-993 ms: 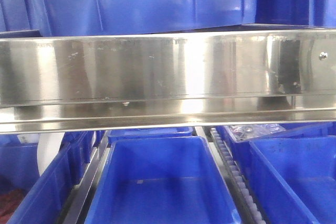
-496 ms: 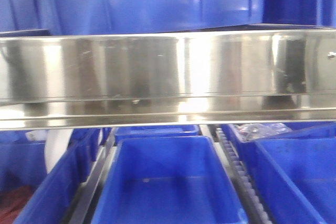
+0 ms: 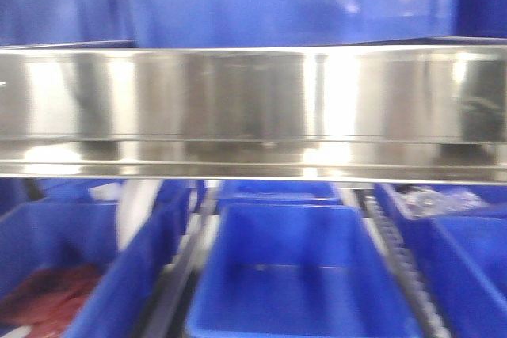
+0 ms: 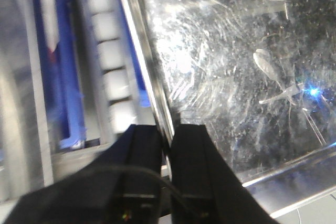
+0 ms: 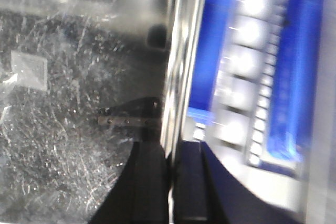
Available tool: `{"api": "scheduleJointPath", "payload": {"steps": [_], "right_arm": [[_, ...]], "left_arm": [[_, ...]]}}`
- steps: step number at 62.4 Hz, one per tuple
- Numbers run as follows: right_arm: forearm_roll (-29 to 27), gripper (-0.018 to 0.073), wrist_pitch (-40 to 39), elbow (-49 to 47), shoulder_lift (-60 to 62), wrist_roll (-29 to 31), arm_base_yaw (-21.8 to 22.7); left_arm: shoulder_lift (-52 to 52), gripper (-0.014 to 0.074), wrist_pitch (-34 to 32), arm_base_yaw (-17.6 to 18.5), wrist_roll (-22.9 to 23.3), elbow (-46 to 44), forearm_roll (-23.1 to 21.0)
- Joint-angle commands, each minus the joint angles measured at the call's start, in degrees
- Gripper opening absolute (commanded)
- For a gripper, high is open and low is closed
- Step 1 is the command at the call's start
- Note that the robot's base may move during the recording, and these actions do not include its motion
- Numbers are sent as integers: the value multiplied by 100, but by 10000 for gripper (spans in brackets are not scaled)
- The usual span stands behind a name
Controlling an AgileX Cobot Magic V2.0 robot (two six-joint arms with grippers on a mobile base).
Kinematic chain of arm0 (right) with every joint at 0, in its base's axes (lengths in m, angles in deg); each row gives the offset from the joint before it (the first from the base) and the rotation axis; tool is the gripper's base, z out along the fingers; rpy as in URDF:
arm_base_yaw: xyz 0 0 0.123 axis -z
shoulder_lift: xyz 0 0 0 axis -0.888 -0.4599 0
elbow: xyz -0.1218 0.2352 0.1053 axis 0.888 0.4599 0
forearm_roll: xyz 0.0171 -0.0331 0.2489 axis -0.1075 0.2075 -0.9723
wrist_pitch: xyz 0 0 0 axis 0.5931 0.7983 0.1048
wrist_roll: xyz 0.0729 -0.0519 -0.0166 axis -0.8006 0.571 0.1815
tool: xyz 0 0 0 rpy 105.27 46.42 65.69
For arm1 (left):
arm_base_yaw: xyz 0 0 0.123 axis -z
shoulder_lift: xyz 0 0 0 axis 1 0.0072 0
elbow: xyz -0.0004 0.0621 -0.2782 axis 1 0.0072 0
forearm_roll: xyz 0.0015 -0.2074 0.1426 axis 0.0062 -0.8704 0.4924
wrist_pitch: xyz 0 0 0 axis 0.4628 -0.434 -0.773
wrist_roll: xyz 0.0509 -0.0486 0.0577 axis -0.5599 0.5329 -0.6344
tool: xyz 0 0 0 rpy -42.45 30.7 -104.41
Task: Stack silver trays without gaps
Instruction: 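Drive the base away from the shelf holding the tray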
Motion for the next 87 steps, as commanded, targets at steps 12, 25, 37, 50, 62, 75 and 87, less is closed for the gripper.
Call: {"api": "scheduleJointPath", "payload": {"steps": [12,25,37,50,62,75,87], "right_arm": [[-214,58,422,-167,245,110,-46],[-214,58,422,-167,245,110,-46],[-214,58,422,-167,245,110,-46],[-214,58,422,-167,245,110,-46],[-214,58,422,-167,245,110,-46],[-214,58,422,-167,245,110,-46],[-214,58,422,-167,245,110,-46]], "left_arm": [[-252,-48,212,96,-263,-198,-478],[-252,-48,212,96,-263,-198,-478],[-252,-48,212,96,-263,-198,-488],[-252,-48,212,96,-263,-198,-562],[-252,-48,212,96,-263,-198,-562],[-252,-48,212,96,-263,-198,-562],[-252,-48,212,96,-263,-198,-562]]}}
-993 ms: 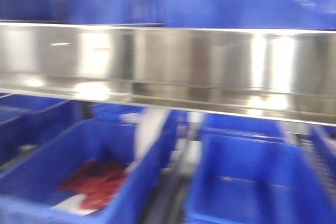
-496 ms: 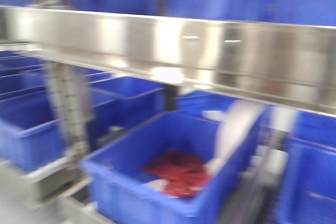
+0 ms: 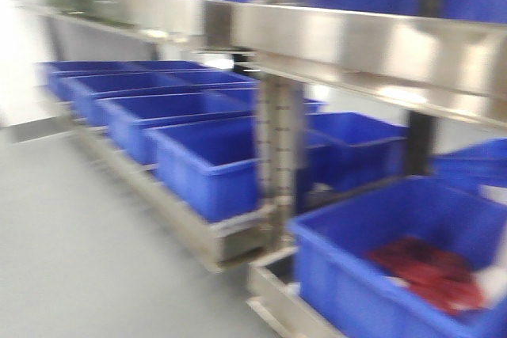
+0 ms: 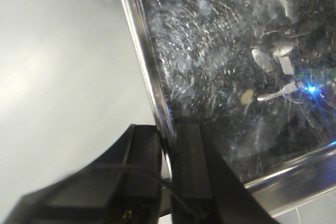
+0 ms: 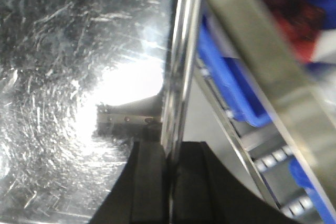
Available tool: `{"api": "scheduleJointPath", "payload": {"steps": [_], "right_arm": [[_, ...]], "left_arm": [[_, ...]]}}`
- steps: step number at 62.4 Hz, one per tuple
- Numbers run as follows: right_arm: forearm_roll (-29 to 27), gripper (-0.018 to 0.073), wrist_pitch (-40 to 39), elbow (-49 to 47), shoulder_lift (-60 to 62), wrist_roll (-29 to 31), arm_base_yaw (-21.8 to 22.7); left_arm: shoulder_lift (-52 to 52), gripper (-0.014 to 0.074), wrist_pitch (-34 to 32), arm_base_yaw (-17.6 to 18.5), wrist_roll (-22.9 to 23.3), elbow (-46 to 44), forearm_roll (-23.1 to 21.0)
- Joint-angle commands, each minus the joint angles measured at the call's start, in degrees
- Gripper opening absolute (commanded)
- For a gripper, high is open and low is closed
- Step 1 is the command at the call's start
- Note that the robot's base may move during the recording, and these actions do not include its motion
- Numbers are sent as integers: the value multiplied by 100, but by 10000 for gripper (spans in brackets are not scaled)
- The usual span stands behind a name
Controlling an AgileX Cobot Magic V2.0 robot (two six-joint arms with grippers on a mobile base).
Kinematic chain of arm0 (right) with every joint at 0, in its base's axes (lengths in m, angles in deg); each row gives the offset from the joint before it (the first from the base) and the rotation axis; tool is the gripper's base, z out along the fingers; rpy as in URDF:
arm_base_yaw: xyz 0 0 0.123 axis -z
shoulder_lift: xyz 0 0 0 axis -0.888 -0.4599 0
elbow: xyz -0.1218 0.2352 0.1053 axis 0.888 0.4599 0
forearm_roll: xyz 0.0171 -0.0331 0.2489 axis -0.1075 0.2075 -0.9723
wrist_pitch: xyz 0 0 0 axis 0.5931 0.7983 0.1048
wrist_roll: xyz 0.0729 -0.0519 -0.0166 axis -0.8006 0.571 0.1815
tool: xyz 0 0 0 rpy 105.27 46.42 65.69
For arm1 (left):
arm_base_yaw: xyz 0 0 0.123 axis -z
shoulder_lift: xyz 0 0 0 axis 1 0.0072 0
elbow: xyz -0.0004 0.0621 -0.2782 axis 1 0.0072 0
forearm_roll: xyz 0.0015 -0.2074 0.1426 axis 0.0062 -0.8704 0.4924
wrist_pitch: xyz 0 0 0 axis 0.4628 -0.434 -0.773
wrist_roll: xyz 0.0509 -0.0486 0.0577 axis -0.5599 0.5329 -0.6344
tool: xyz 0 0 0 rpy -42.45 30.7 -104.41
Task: Stack silver trays without gaps
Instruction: 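Drive the base away from the shelf holding the tray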
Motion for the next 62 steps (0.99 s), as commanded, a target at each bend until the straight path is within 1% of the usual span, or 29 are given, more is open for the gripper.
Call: {"api": "scheduleJointPath", "payload": {"steps": [1,62], "right_arm": [[-214,58,422,-167,245,110,-46],[-214,58,422,-167,245,110,-46]], "left_arm": [[-252,-48,212,96,-253,-198,-562],[-252,-48,194,96,-253,-198,-562]]}}
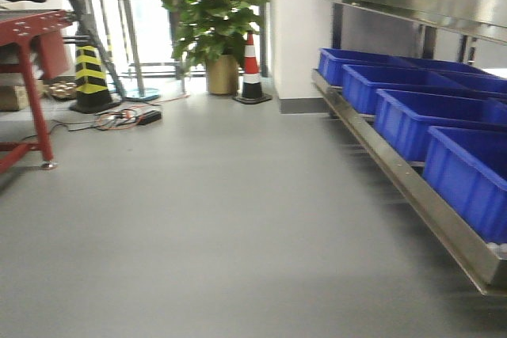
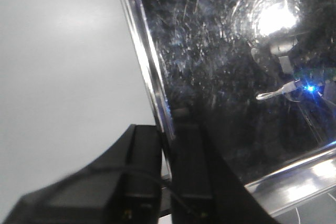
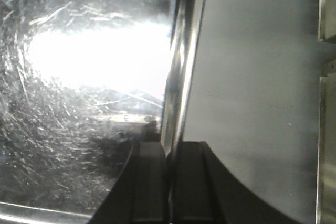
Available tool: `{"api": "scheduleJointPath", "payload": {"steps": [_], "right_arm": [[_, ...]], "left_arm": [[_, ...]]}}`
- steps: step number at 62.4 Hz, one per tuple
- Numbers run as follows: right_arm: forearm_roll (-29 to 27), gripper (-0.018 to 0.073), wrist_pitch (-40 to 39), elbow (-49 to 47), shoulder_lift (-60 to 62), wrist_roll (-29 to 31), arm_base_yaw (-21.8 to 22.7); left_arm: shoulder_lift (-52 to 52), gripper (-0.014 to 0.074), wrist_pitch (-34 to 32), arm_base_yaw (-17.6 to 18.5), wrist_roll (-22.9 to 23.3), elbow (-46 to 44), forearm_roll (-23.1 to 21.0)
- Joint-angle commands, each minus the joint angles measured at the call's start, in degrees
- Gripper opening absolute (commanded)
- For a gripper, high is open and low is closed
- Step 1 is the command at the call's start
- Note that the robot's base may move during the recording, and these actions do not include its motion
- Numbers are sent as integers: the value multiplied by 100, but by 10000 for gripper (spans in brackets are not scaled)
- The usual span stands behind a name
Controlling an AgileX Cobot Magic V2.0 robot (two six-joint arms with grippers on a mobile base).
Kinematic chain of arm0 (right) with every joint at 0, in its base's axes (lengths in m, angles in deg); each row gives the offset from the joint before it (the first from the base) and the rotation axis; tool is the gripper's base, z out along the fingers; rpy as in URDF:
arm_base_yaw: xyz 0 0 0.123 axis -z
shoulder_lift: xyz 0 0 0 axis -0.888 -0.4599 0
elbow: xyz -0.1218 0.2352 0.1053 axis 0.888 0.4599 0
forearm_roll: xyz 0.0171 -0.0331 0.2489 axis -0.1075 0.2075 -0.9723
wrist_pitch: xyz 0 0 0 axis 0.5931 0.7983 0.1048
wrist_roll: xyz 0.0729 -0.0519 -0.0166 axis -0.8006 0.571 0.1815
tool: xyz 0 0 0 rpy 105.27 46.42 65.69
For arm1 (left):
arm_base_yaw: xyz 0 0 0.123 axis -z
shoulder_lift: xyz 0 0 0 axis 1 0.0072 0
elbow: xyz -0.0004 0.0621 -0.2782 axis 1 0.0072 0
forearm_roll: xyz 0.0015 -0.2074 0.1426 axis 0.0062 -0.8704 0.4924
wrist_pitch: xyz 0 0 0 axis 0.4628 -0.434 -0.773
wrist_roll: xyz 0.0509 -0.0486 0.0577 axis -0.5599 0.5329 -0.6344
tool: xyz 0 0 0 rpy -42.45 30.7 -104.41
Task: Stack silver trays without gaps
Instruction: 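Drive the base away from the shelf holding the tray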
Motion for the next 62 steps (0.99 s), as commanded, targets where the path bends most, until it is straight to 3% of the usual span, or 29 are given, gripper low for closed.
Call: {"api": "scheduleJointPath", "payload": {"steps": [1,62], "right_arm": [[-214,58,422,-167,245,110,-46],[-214,58,422,-167,245,110,-46]], "left_arm": [[-243,-48,196,96,-253,-198,-562],[-243,-48,45,96,-253,-198,-585]]}}
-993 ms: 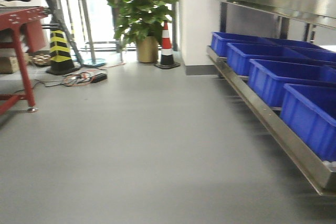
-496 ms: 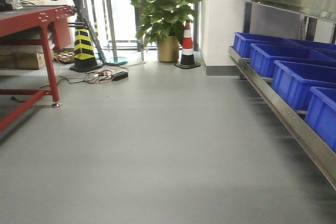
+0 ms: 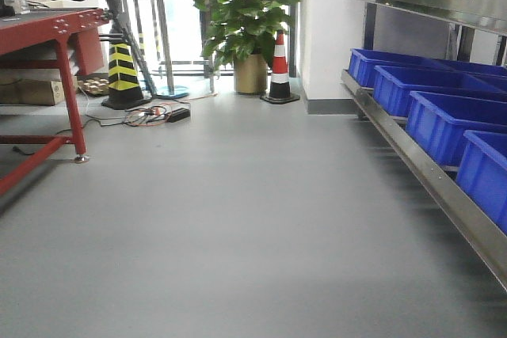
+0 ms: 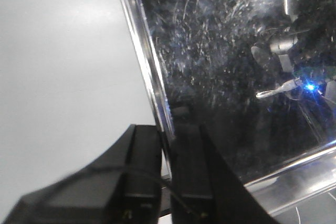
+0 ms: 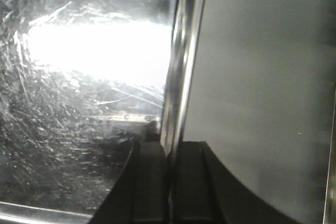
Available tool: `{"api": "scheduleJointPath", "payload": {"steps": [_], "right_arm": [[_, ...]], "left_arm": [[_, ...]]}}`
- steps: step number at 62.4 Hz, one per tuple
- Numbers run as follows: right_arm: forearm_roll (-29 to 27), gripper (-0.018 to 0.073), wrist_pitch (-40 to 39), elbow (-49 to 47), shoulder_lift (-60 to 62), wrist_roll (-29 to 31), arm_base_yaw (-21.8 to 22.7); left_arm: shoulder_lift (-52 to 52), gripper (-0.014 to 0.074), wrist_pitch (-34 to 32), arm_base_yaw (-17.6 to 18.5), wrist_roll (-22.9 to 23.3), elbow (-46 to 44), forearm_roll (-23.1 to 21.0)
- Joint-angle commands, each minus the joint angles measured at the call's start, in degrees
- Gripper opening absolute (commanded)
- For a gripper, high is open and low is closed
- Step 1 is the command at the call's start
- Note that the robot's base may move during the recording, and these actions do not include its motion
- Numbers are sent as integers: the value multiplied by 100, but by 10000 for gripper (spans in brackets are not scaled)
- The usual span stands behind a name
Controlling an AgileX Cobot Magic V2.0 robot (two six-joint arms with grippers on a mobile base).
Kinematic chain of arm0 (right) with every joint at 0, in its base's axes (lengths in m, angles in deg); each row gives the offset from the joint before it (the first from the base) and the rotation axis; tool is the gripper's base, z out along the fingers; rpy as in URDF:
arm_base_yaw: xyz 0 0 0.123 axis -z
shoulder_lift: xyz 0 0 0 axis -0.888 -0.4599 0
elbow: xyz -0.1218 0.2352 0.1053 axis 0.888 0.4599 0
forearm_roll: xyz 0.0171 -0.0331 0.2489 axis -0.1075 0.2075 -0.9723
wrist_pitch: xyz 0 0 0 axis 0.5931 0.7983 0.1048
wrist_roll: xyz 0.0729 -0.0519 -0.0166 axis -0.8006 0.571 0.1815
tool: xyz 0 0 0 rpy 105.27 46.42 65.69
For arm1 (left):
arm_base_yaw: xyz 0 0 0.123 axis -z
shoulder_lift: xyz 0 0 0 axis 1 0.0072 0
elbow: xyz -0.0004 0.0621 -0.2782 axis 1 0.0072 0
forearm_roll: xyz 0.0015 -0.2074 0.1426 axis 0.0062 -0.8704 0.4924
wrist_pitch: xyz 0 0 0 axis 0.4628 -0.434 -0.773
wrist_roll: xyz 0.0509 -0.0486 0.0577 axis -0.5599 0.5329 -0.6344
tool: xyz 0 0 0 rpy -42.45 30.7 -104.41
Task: Stack silver trays without gaps
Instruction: 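Drive the base away from the shelf holding the tray, then drive past the red workbench and plant toward the other rack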
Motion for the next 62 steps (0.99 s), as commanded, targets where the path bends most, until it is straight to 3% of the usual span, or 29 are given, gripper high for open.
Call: {"api": "scheduleJointPath", "payload": {"steps": [1,62], "right_arm": [[-214,58,422,-167,245,110,-46],[-214,58,422,-167,227,110,-46]], "left_arm": [[-243,-48,45,96,-251,-198,-577],[-243,-48,38,96,-251,-198,-579]]}}
